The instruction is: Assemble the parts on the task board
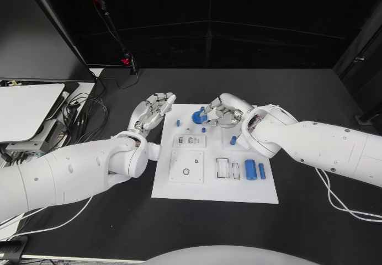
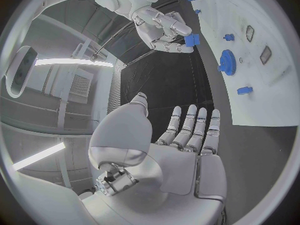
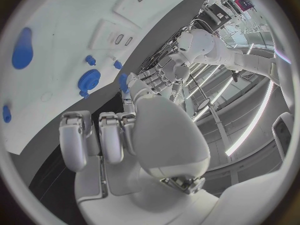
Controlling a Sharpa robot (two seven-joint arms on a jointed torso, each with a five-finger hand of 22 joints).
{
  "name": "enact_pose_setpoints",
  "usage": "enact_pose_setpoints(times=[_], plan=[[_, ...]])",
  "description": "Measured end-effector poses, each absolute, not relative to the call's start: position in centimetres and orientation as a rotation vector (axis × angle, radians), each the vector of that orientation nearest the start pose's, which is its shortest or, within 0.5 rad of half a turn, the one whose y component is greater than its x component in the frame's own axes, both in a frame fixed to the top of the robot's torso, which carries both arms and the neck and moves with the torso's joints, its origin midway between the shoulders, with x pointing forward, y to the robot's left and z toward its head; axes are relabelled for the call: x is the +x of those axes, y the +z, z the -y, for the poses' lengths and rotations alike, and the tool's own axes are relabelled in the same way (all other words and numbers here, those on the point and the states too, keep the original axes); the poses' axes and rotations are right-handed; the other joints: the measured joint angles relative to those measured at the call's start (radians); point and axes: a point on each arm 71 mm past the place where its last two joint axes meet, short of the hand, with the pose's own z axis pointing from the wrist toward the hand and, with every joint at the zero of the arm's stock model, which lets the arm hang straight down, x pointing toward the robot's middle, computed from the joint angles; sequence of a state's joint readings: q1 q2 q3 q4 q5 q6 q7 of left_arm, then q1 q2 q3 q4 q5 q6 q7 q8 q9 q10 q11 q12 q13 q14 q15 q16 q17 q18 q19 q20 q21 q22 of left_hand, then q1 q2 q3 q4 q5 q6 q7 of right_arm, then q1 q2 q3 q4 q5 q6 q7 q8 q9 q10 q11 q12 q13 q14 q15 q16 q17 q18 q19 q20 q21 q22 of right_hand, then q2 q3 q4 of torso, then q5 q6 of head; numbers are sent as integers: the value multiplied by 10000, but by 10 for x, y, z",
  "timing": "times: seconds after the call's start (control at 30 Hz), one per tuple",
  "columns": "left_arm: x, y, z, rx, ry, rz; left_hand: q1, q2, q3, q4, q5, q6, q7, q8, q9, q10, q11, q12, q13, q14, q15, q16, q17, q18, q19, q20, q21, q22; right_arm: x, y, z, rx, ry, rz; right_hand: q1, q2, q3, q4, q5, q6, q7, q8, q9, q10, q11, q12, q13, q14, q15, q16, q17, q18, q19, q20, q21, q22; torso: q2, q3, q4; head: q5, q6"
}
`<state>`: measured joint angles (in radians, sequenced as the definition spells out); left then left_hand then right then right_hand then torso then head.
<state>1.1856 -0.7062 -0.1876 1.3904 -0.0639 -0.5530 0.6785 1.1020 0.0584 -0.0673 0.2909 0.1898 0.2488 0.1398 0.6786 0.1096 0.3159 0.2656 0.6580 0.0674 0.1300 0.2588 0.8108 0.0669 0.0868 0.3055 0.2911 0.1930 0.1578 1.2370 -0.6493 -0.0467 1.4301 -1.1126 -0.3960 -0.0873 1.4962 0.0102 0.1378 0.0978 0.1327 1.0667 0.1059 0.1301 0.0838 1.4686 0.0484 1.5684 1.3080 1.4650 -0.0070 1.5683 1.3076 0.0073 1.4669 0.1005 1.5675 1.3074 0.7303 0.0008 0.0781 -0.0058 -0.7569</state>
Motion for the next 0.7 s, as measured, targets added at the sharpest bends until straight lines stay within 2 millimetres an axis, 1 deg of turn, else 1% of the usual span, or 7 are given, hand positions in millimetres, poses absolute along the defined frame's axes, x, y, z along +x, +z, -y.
enact_pose_setpoints(times=[0.1,0.3,0.7], plan=[[491,-224,-192,-8875,-13795,-12518,0,0,0,0,0,0,0,0,0,0,0,0,0,0,0,0,0,-1,0,0,0,0,504,-172,125,1242,8811,-16825,-44,5,0,0,0,10,7,-25,0,0,0,0,0,0,0,0,0,0,0,0,0,0,-1,1,-12,66,-43],[491,-223,-192,-8872,-13792,-12515,0,0,0,0,0,0,0,0,0,0,0,0,0,0,0,0,0,-1,0,0,0,-1,500,-176,115,1164,8419,-17180,-44,5,0,0,-1,26,0,-64,1,0,-1,0,0,0,0,0,-1,1,0,0,0,0,-6,6,-24,112,-108],[492,-223,-192,-8870,-13785,-12511,40,40,0,0,0,0,0,0,-9,0,0,0,0,-1,0,0,0,-1,0,0,-1,-1,491,-185,102,1064,7588,-17686,-43,3,-56,-53,66,76,11,-124,1,0,-1,0,0,0,0,0,-1,0,0,-1,0,0,-7,12,-25,100,-190]])
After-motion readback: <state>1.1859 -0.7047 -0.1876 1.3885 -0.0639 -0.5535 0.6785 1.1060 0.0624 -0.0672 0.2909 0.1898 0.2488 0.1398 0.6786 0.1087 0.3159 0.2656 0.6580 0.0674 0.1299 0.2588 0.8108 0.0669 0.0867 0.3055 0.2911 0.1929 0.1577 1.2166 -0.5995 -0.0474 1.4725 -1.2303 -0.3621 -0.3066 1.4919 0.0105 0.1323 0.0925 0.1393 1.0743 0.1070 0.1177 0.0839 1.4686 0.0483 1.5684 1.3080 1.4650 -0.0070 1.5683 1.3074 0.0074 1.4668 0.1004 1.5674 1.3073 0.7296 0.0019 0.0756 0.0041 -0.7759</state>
